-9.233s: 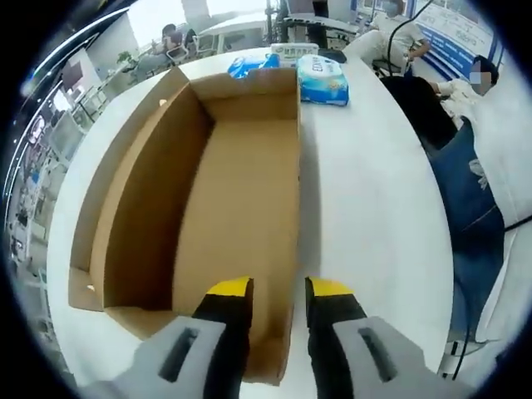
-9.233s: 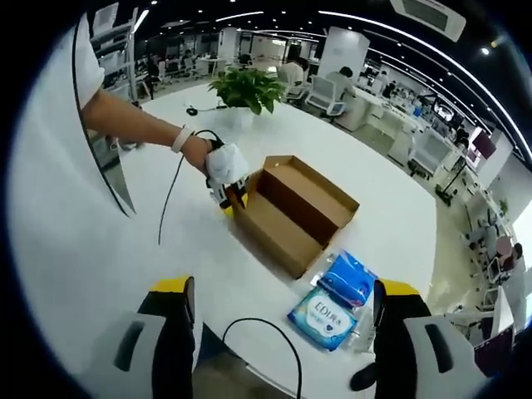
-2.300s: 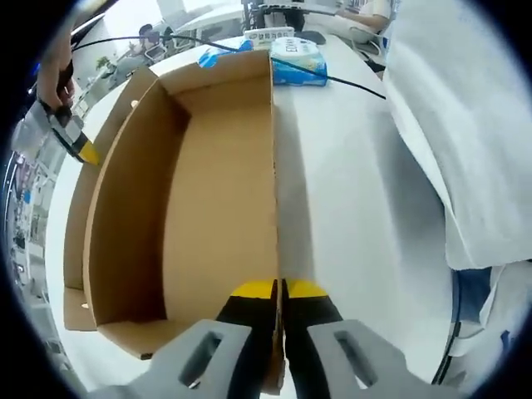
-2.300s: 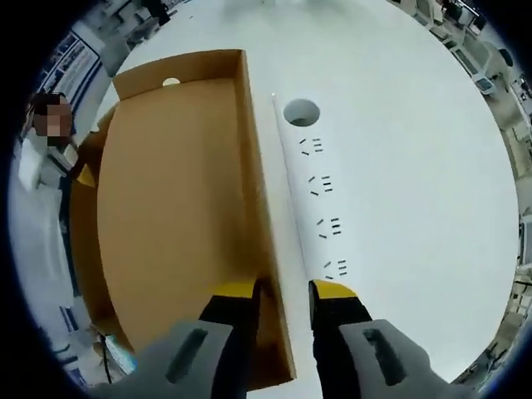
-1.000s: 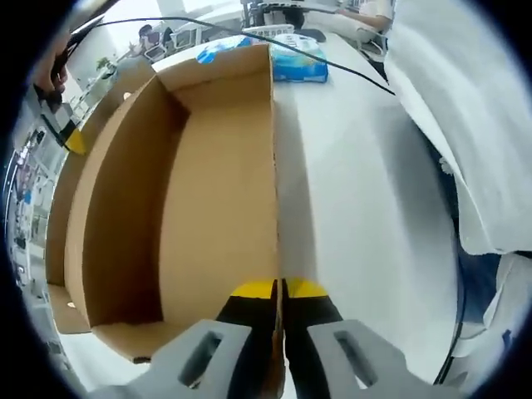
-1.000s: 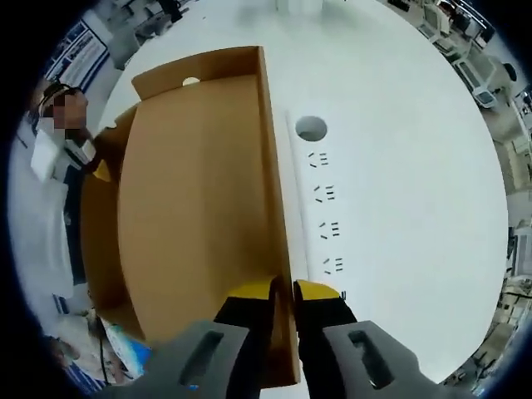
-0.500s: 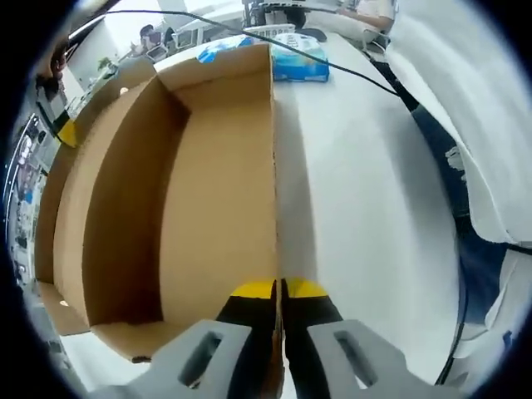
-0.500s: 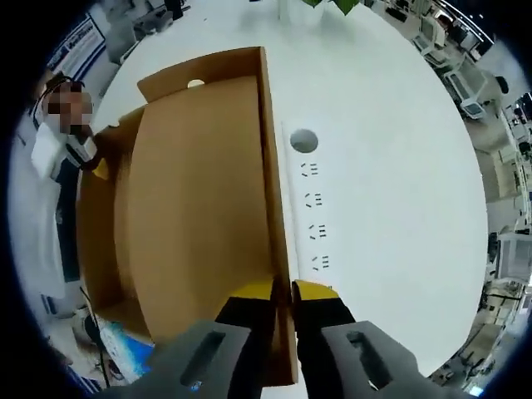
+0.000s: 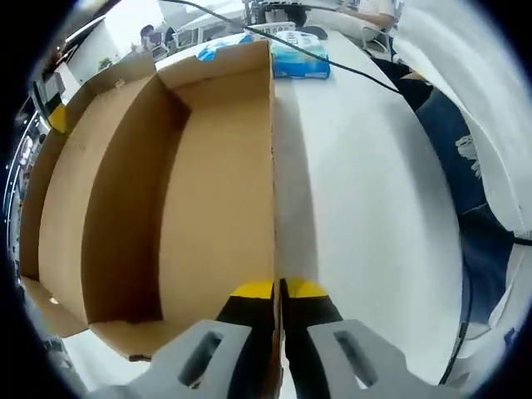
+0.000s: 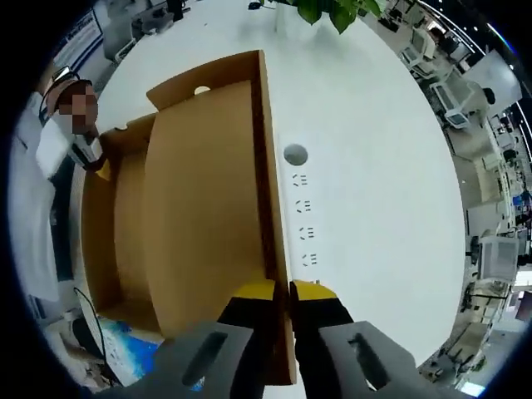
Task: Operate the shoe box by opening the lid, removing the specified soft item, and placing it in the target area until the item is outside and the box remains undamaged.
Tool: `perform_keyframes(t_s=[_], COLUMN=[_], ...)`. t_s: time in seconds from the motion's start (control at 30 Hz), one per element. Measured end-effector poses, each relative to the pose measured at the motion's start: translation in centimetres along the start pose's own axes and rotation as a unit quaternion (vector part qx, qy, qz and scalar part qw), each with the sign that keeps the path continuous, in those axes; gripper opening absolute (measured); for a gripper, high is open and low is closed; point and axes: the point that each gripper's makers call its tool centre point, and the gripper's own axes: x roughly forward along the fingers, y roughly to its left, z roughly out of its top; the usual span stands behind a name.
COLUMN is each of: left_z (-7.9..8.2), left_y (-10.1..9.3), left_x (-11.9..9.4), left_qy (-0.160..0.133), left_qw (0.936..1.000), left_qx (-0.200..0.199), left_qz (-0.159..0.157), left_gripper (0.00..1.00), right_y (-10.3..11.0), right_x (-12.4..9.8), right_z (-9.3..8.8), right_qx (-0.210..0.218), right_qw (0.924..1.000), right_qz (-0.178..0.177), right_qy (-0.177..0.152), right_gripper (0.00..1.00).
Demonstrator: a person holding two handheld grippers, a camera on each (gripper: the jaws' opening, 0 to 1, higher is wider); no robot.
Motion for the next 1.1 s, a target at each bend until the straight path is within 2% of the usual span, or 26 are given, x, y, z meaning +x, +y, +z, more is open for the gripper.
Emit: perform_keyframes(t_s=[0.33,0.53,0.63,0.97,1.1], left_z=[-0.2,-0.2,-0.2,-0.4,-0.4], left_y=[-0.1,-0.1,-0.1,-0.2,-0.2], left_x=[-0.1,0.0,0.0,0.0,0.0], left_qy=[0.003,0.003,0.004,0.008,0.011], left_qw=[1.0,1.0,1.0,0.9999,0.9998], left_qx=[0.009,0.009,0.008,0.01,0.01], left_qz=[0.002,0.001,0.004,0.007,0.01], left_gripper=[0.01,0.01,0.01,0.01,0.01], right_y=[0.5,0.8,1.0,1.6,0.7], right_x=[-1.6,-2.8,-3.2,-4.8,-4.6], right_z=[0.1,0.3,0.4,0.4,0.3], right_qx=[-0.001,-0.044,-0.05,-0.038,-0.053], right_qw=[0.9995,0.9969,0.9954,0.993,0.9906], right_qz=[-0.029,-0.065,-0.082,-0.109,-0.124], right_qy=[-0.011,-0.005,-0.01,-0.023,-0.023], right_gripper=[0.03,0.03,0.03,0.03,0.03])
